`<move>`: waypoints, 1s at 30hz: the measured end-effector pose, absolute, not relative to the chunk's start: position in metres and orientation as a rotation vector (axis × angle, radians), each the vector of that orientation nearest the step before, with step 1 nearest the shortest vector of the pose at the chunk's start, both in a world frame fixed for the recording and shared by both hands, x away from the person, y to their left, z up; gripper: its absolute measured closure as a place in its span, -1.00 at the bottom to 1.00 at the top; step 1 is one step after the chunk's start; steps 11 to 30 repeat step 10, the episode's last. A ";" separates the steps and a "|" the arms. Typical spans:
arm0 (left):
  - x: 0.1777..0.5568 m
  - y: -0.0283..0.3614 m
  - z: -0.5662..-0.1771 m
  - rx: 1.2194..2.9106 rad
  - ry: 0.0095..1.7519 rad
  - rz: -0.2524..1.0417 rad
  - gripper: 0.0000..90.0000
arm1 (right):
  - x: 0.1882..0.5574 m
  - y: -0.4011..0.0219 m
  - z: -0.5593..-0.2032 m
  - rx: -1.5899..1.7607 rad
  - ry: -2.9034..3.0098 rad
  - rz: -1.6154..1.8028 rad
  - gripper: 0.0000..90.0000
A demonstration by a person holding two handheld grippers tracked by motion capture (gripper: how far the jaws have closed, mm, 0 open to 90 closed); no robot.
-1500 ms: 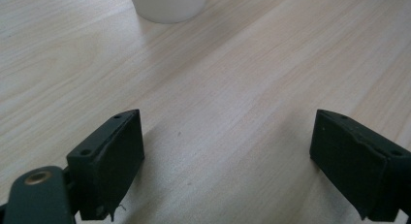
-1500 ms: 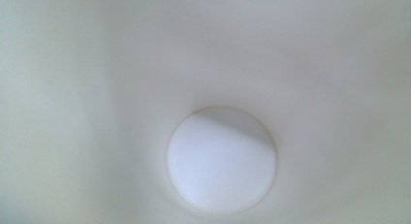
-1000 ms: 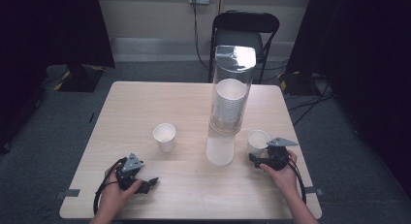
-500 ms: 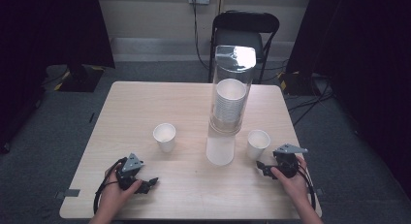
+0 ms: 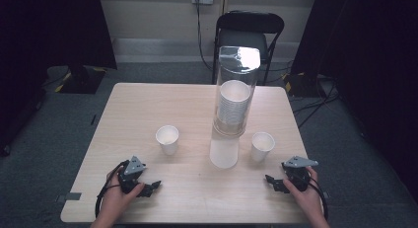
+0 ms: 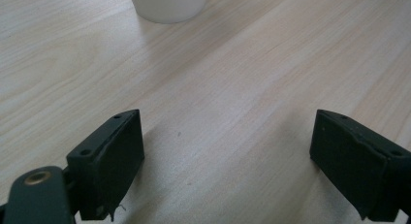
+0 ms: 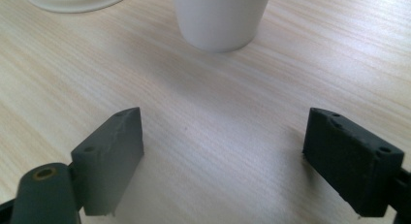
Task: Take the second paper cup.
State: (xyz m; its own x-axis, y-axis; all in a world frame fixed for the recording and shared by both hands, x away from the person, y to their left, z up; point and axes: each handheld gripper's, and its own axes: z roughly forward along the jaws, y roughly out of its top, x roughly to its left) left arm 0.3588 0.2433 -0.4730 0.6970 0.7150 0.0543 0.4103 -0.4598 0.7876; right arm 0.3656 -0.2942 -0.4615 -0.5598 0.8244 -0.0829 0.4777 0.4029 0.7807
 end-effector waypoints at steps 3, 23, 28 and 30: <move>0.359 0.243 -0.473 2.111 0.857 0.489 -0.74 | 0.364 -0.295 -0.462 1.115 2.202 1.003 -0.69; 0.359 0.243 -0.473 2.110 0.857 0.490 -0.74 | 0.364 -0.295 -0.462 1.113 2.203 1.004 -0.69; 0.359 0.243 -0.473 2.110 0.857 0.490 -0.74 | 0.364 -0.295 -0.462 1.113 2.203 1.004 -0.69; 0.359 0.243 -0.473 2.110 0.857 0.490 -0.74 | 0.364 -0.295 -0.462 1.113 2.203 1.004 -0.69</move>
